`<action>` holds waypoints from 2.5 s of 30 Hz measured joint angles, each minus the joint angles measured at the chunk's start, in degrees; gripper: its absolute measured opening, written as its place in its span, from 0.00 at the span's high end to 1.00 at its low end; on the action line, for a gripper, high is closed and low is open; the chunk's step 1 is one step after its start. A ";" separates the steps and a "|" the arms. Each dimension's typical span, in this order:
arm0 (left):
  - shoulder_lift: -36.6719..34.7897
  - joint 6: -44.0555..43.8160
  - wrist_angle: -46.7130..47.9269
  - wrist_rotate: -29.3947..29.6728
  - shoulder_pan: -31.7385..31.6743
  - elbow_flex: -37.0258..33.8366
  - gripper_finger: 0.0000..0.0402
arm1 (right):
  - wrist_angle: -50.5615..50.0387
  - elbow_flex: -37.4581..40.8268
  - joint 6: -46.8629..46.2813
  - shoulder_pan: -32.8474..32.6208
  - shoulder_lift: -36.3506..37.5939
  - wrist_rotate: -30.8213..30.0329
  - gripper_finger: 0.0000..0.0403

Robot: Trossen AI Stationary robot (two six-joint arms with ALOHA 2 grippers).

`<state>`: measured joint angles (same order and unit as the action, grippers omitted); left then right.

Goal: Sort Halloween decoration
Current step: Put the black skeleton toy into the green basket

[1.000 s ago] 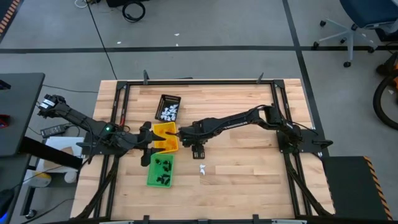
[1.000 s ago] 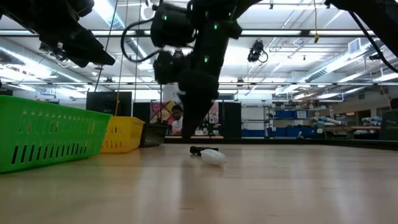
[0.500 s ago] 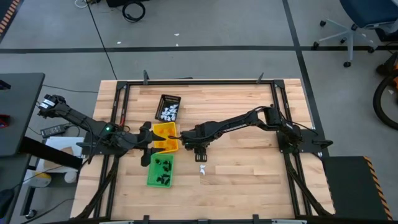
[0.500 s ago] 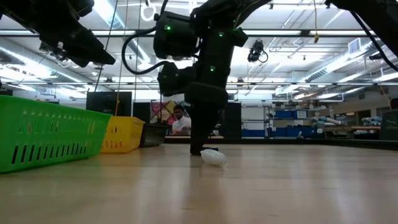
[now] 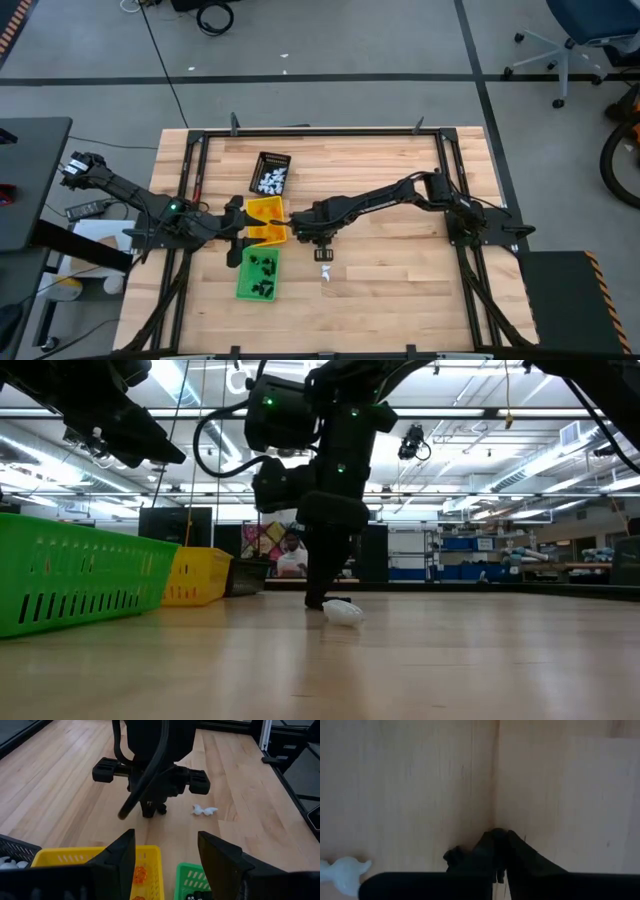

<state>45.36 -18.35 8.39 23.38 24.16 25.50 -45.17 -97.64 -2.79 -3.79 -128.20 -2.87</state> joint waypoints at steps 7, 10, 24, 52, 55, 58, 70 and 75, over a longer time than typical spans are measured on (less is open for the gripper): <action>0.00 0.00 0.01 0.00 0.00 0.00 0.53 | 3.15 -1.68 1.51 -1.05 -0.26 2.99 0.90; 0.00 -0.02 0.02 0.00 0.00 0.00 0.53 | 5.38 -1.85 2.03 -1.59 -0.26 5.53 0.90; 0.00 -0.07 0.03 -0.02 0.00 0.00 0.53 | 16.15 -1.86 2.81 -2.46 -0.23 13.55 0.90; 0.00 -0.46 2.38 -2.91 0.02 0.00 0.53 | 46.04 -0.36 3.95 -4.76 0.07 20.10 0.88; 0.00 -0.46 2.38 -2.91 0.02 0.00 0.53 | 51.81 1.52 5.56 -4.94 -0.06 16.99 0.85; 0.00 -0.42 2.36 -2.91 0.02 0.00 0.53 | 55.91 2.97 5.80 -4.92 -0.06 16.00 0.80; 0.00 -0.29 2.48 -2.89 0.02 0.00 0.53 | 47.18 3.58 5.17 -4.20 1.62 14.08 0.62; 0.00 -0.28 2.60 -2.89 0.02 0.00 0.53 | 34.30 3.53 5.41 -3.85 5.08 10.83 0.62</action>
<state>45.36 -18.63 10.98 20.49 24.18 25.50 -10.87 -94.11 2.63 -7.64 -123.12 7.96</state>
